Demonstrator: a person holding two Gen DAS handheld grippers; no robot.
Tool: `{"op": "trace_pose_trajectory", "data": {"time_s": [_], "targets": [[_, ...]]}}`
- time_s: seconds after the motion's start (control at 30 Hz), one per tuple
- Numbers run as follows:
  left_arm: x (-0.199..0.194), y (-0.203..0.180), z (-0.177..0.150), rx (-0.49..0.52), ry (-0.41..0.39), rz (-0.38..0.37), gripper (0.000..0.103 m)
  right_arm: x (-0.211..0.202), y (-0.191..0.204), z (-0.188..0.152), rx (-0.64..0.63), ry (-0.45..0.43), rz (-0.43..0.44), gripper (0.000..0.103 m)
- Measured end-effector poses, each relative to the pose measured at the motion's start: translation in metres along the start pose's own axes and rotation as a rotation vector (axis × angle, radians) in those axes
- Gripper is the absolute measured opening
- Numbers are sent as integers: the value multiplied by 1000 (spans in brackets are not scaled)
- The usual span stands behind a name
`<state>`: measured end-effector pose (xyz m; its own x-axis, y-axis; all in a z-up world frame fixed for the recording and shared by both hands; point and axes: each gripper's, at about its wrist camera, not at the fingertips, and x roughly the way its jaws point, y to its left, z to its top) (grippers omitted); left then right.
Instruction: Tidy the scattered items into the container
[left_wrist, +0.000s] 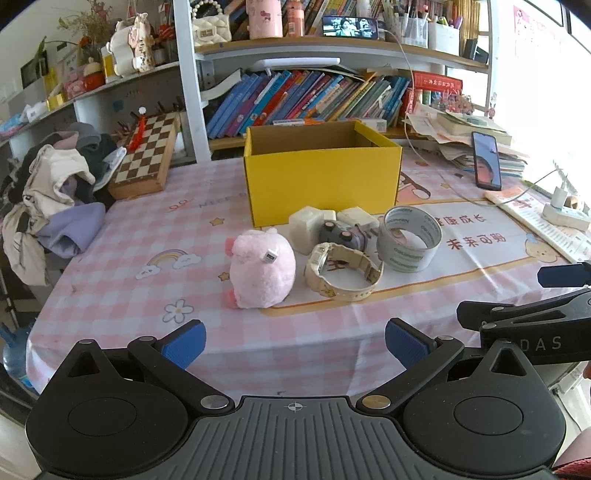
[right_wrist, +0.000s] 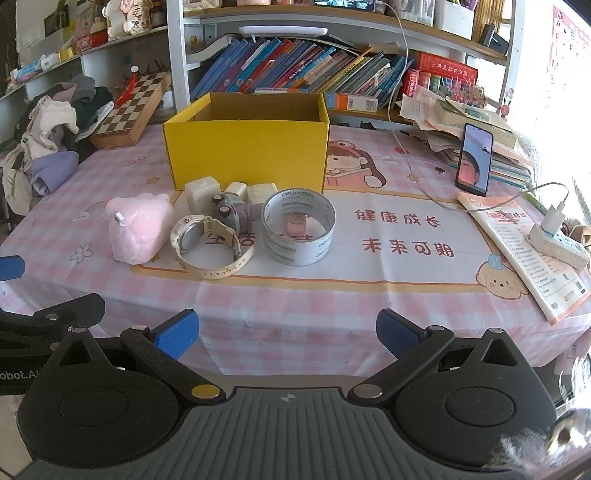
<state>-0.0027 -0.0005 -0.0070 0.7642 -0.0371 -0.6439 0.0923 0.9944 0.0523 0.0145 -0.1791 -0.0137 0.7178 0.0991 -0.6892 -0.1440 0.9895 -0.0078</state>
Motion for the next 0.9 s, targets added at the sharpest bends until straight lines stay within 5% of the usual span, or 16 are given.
{"op": "trace_pose_trajectory", "data": {"time_s": [0.9], "targets": [[2,19,1,-34,28,-4,103,5,14,4,-36,6,18,103]]}}
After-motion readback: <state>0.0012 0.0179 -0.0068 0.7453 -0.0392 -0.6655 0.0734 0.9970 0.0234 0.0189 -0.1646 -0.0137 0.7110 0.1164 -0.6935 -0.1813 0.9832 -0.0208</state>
